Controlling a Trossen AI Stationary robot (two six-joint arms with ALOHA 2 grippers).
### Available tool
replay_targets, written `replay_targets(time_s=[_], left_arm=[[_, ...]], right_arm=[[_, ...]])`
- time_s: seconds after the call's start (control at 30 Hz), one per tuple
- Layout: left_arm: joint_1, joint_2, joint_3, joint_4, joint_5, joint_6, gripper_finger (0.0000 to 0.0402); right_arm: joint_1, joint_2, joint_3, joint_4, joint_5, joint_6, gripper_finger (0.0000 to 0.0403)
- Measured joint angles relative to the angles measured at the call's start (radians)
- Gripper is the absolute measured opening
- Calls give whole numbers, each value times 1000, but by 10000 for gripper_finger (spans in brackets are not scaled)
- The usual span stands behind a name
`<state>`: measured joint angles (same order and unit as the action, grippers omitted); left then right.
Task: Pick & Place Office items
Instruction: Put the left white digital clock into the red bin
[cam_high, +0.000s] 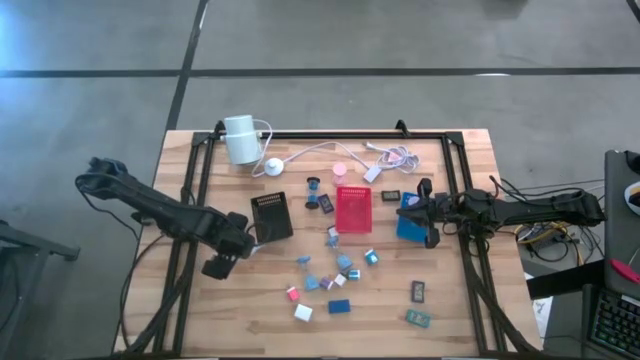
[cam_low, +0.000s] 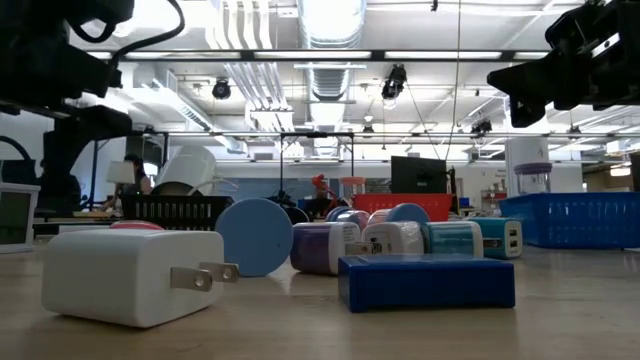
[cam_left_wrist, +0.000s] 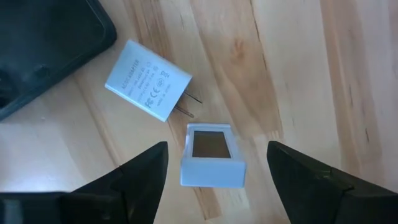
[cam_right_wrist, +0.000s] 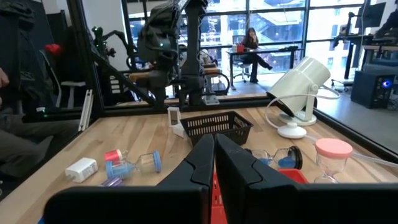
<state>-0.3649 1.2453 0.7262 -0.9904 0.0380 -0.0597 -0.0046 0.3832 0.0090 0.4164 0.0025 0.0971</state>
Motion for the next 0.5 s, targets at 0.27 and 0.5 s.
replay_targets(time_s=[0.27,0.5], left_arm=[[0,28,-1,-1,0,0,280],[0,43,-3,-1,-1,0,280]], right_arm=[[0,0,0,0,0,0,13],[0,0,0,0,0,0,13]])
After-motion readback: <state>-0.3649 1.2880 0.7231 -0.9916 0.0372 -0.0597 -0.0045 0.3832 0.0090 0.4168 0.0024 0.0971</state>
